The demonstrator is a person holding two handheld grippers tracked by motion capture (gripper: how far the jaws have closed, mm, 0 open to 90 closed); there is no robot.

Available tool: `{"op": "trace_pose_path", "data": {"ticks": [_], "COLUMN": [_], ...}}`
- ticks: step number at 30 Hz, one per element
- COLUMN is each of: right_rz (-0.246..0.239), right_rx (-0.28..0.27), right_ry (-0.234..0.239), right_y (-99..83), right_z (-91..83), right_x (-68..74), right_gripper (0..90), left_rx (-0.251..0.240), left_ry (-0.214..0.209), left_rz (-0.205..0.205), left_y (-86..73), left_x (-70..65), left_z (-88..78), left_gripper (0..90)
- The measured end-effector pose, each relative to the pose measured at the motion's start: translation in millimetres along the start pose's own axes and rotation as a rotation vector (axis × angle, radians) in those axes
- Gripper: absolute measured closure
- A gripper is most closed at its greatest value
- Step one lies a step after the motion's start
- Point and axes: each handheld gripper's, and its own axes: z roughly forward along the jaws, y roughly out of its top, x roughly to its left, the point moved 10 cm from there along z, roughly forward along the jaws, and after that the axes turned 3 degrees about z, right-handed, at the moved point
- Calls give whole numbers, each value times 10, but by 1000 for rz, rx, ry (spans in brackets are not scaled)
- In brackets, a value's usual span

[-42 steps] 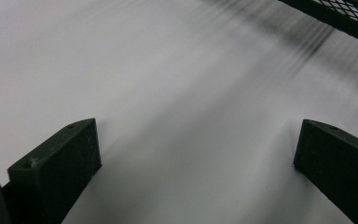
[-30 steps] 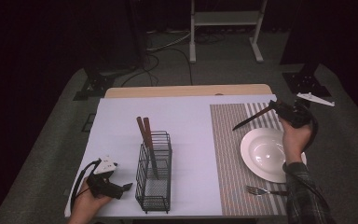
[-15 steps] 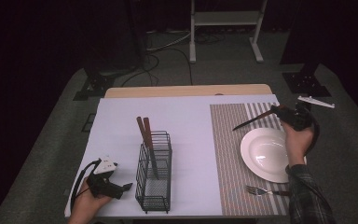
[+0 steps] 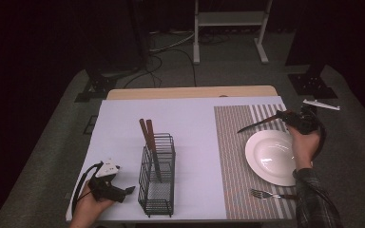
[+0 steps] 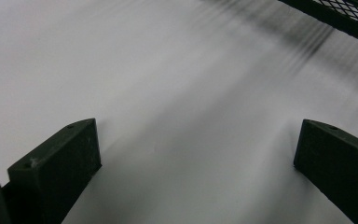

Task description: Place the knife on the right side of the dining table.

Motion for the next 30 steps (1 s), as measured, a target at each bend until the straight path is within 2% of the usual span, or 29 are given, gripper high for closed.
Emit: {"op": "trace_pose_path", "data": {"ticks": [17, 30], "right_rz": [36, 73], "right_rx": [72, 161], "right_ry": [-32, -62], "right_y": [-125, -226], "right_z": [60, 106], "right_x": [-123, -213], "right_gripper": [397, 358], "left_rx": [0, 1], "left_ry": [0, 0], "left_rz": [0, 0], "left_y": [0, 0], "left_x": [0, 0], "left_z": [0, 0], "left_gripper": [0, 0]}}
